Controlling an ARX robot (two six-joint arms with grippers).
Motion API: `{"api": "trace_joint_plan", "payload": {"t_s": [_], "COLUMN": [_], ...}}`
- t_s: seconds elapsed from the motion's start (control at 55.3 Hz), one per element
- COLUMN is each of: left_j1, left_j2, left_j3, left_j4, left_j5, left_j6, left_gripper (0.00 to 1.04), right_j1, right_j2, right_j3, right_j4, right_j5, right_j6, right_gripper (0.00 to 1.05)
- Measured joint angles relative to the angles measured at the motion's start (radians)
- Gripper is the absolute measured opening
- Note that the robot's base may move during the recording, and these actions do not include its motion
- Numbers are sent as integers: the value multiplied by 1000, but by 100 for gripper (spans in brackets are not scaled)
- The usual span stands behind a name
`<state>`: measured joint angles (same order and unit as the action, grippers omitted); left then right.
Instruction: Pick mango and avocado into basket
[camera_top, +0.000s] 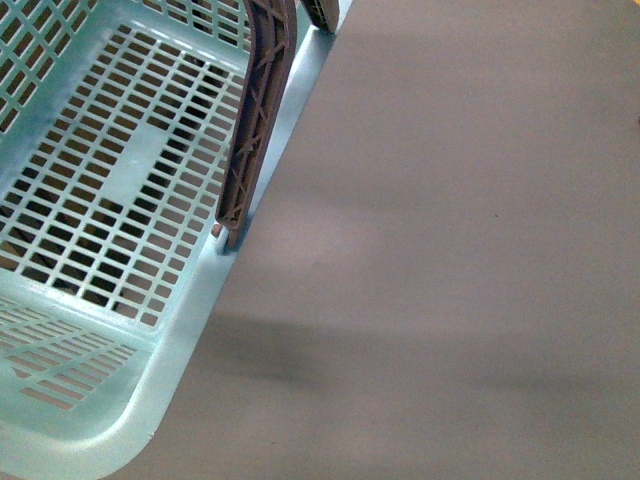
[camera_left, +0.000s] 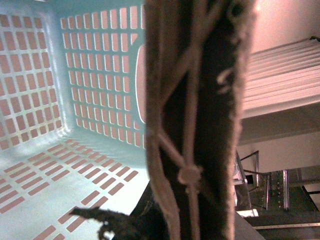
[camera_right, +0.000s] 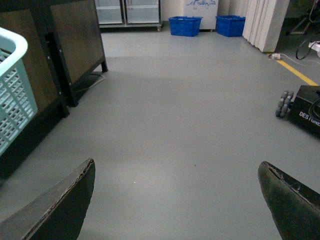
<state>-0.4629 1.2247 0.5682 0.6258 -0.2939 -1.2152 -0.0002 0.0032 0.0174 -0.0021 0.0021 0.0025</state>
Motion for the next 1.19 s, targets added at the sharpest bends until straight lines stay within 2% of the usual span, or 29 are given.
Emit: {"api": "trace_joint_plan", "payload": {"t_s": [1.194], "left_j1": [-2], "left_j2": [0], "left_j3": [0], "left_j4": [0], "left_j5": [-3], "left_j6": [1], "left_gripper": [6], "right_j1": [0], "right_j2": [0], "right_j3": [0], "right_j4": [0], "right_j5": [0], "right_j6": [0], "right_gripper": [96]}}
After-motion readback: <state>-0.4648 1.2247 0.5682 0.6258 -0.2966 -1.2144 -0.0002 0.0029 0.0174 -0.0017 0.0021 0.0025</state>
